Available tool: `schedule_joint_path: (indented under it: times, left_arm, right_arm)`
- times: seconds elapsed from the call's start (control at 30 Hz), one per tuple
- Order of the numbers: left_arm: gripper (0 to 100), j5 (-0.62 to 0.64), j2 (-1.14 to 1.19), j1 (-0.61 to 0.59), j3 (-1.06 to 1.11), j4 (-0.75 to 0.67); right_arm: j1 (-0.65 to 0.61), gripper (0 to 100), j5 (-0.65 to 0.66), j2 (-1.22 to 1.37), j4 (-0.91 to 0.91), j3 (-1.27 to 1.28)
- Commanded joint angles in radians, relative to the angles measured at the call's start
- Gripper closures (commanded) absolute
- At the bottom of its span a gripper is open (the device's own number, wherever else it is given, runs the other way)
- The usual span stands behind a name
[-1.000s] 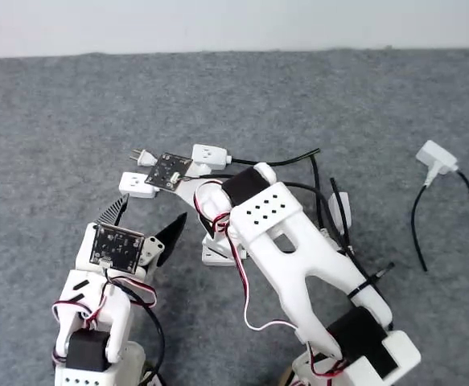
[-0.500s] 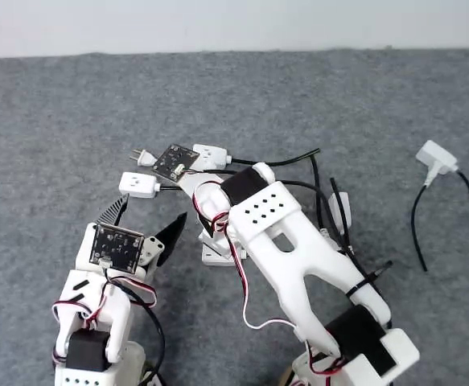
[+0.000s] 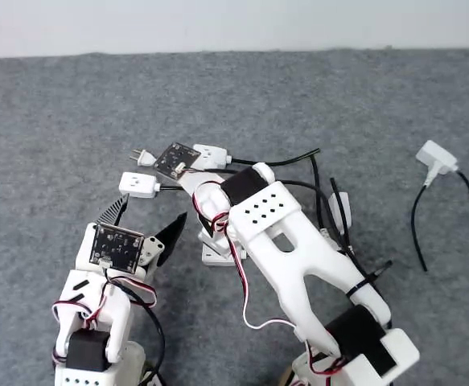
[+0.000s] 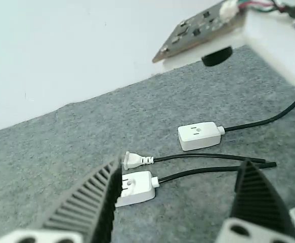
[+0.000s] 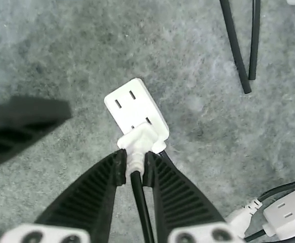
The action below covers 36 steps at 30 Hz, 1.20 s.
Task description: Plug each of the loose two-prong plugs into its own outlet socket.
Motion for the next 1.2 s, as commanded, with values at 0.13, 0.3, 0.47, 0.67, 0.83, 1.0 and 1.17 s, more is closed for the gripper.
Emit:
schedule_joint_path:
  times: [0.13, 0.3, 0.47, 0.67, 0.83, 1.0, 1.17]
  left_arm:
    - [65, 0.011, -0.002, -0.003, -0.012, -0.031]
    - [65, 0.011, -0.002, -0.003, -0.012, -0.031]
    - [65, 0.011, -0.002, -0.003, -0.012, -0.031]
    - [65, 0.011, -0.002, -0.003, -0.012, -0.031]
    - [65, 0.011, -0.002, -0.003, -0.012, -0.031]
    - [65, 0.011, -0.002, -0.003, -0.012, -0.031]
    - [65, 0.011, -0.002, -0.003, -0.012, -0.031]
  right_arm:
    - [-0.005, 98.8, -0.009, -0.005, -0.035, -0.041]
    - [-0.005, 98.8, -0.009, -0.005, -0.064, 0.017]
    - [-0.007, 98.8, -0.008, -0.015, -0.054, 0.023]
    - [-0.005, 98.9, -0.006, -0.007, -0.053, 0.026]
    - [-0.004, 98.9, -0.006, -0.007, -0.050, 0.028]
    - [-0.007, 98.9, -0.006, -0.015, -0.030, 0.028]
    - [-0.002, 98.9, -0.006, -0.013, -0.030, 0.038]
